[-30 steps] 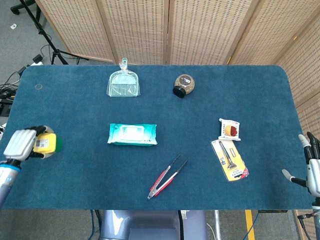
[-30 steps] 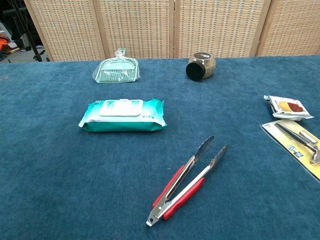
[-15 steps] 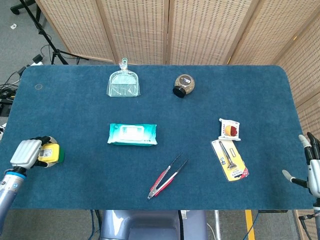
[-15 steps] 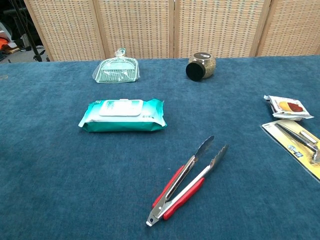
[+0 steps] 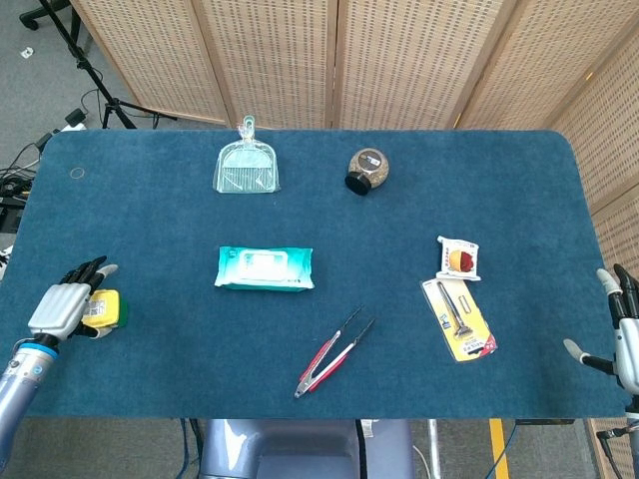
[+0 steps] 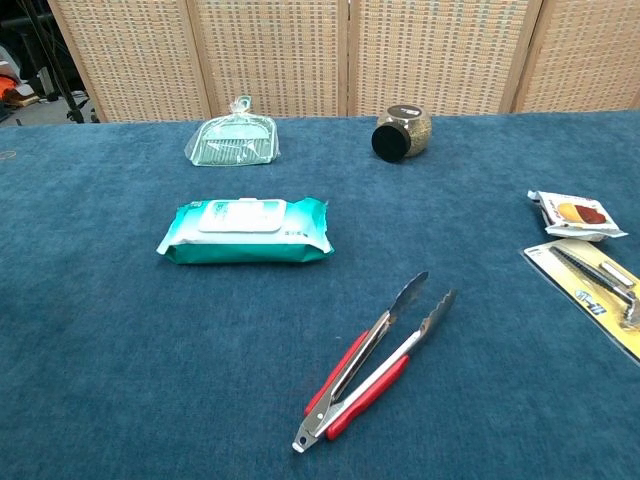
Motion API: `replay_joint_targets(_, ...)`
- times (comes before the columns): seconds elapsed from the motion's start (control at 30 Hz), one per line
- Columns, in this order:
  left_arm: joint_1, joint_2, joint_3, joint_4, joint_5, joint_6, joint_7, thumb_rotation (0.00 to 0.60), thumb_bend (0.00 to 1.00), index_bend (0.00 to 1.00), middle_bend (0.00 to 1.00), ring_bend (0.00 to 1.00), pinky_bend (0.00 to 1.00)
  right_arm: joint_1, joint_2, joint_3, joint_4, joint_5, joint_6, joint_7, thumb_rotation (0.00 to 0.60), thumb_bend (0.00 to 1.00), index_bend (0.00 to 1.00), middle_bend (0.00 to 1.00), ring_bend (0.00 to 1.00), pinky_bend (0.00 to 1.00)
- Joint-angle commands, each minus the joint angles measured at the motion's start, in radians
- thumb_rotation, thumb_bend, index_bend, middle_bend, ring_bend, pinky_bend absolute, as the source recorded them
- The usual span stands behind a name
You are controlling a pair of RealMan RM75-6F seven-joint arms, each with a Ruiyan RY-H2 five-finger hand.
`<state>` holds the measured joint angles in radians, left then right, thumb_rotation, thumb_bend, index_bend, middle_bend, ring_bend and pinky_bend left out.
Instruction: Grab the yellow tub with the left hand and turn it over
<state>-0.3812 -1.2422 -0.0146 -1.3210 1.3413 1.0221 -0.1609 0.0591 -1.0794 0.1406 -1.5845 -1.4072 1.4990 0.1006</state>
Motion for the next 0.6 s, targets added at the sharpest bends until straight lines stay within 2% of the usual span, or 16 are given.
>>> replay_joint_targets(0.03, 0.027, 0.03, 0.007, -0.022, 0.019, 0.041, -0.036, 0.6, 0.0, 0.0, 0.0, 0.0, 0.13, -0.001, 0.001, -0.001, -0.001, -0.002, 0.001, 0.002, 0.6, 0.0, 0.0, 0.0, 0.0, 0.0)
replay_joint_targets(0.27, 0.096, 0.102, 0.039, -0.068, 0.034, 0.111, -0.056, 0.6, 0.0, 0.0, 0.0, 0.0, 0.13, -0.005, 0.008, -0.004, -0.01, -0.016, 0.01, 0.015, 0.6, 0.0, 0.0, 0.0, 0.0, 0.0)
replay_joint_targets(0.4, 0.104, 0.085, 0.032, -0.063, 0.011, 0.105, -0.045, 0.6, 0.0, 0.0, 0.0, 0.0, 0.13, -0.006, 0.012, -0.008, -0.01, -0.022, 0.01, 0.024, 0.6, 0.0, 0.0, 0.0, 0.0, 0.0)
replay_joint_targets(0.6, 0.074, 0.029, 0.011, -0.042, -0.026, 0.038, -0.029, 0.6, 0.0, 0.02, 0.0, 0.02, 0.13, -0.007, 0.015, -0.007, -0.01, -0.022, 0.012, 0.031, 0.6, 0.0, 0.0, 0.0, 0.0, 0.0)
